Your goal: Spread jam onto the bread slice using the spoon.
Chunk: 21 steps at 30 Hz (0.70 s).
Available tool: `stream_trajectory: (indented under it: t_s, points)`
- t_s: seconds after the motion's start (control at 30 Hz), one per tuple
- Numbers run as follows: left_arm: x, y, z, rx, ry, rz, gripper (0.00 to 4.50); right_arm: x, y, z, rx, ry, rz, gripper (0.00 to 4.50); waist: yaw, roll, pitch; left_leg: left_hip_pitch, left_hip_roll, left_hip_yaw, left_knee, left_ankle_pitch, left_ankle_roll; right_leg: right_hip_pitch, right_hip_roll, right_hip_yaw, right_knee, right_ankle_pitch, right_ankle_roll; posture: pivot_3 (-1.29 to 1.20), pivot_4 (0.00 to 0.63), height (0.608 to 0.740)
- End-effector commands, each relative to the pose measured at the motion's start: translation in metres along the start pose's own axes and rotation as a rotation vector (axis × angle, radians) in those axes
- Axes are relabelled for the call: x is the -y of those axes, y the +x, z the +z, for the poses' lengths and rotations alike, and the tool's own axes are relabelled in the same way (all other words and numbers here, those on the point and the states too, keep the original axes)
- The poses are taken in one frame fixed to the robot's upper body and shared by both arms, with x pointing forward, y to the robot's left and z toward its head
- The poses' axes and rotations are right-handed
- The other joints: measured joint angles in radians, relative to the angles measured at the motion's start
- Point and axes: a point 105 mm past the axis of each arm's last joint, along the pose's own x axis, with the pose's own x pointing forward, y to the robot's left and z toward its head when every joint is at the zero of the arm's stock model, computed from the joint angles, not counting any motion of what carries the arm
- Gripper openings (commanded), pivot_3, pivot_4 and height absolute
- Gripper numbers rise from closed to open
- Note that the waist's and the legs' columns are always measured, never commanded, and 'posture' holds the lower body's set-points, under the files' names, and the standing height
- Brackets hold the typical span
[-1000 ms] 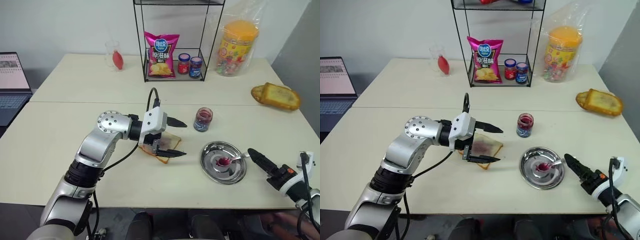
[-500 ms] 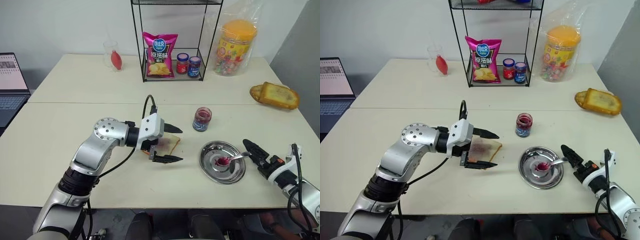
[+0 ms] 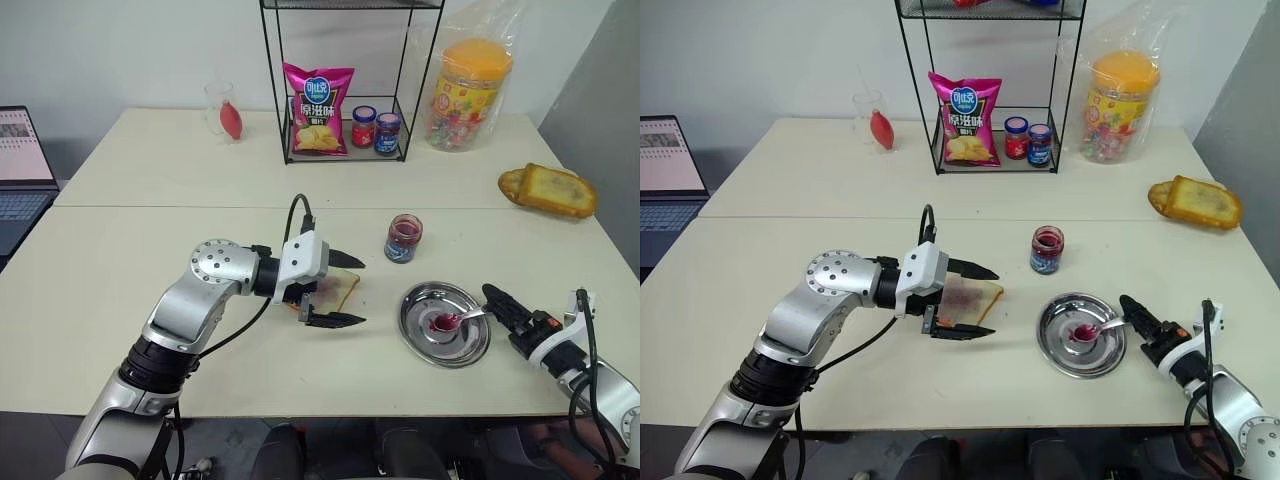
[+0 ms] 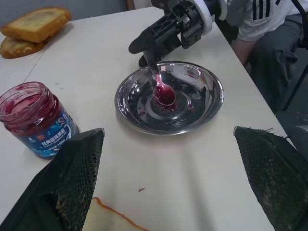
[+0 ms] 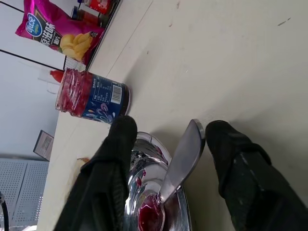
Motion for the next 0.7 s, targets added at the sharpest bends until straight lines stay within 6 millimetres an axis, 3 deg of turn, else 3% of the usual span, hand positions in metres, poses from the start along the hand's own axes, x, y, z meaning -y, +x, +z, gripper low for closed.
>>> stream_trajectory:
  t_s: [0.03,0.23,0.43,0.6,0.7]
  points:
    - [-0.002,0.0,0.007,0.011,0.035,0.002,4.5,-0.004,0.0,0.007,0.032,-0.008,0.013,1.37,0.0,0.0,0.0,0.0,0.0,0.0,0.0,0.0,0.0,0.0,0.0,0.0,0.0,0.0,0.0,0.0,0.15,0.74]
    - [-0.007,-0.003,0.007,-0.003,0.038,0.015,4.5,-0.005,0.002,0.004,0.032,-0.005,0.018,0.07,0.0,0.0,0.0,0.0,0.0,0.0,0.0,0.0,0.0,0.0,0.0,0.0,0.0,0.0,0.0,0.0,0.15,0.74]
    - [-0.009,-0.004,0.008,-0.004,0.039,0.017,4.5,-0.009,0.002,0.005,0.028,-0.028,0.034,0.07,-0.001,0.0,0.0,0.0,0.0,0.0,0.0,0.0,0.0,0.0,0.0,0.0,0.0,0.0,0.0,0.0,0.15,0.74]
    - [-0.01,-0.005,0.007,0.002,0.02,0.035,4.5,-0.038,-0.002,0.001,-0.061,-0.168,0.135,0.07,-0.001,0.0,0.0,0.0,0.0,0.0,0.0,0.0,0.0,0.0,0.0,0.0,0.0,0.0,0.0,0.0,0.15,0.74]
    - [-0.009,-0.009,0.004,0.002,-0.008,0.037,4.5,-0.057,-0.005,0.013,-0.043,-0.181,0.217,0.07,-0.001,0.0,0.0,0.0,0.0,0.0,0.0,0.0,0.0,0.0,0.0,0.0,0.0,0.0,0.0,0.0,0.15,0.74]
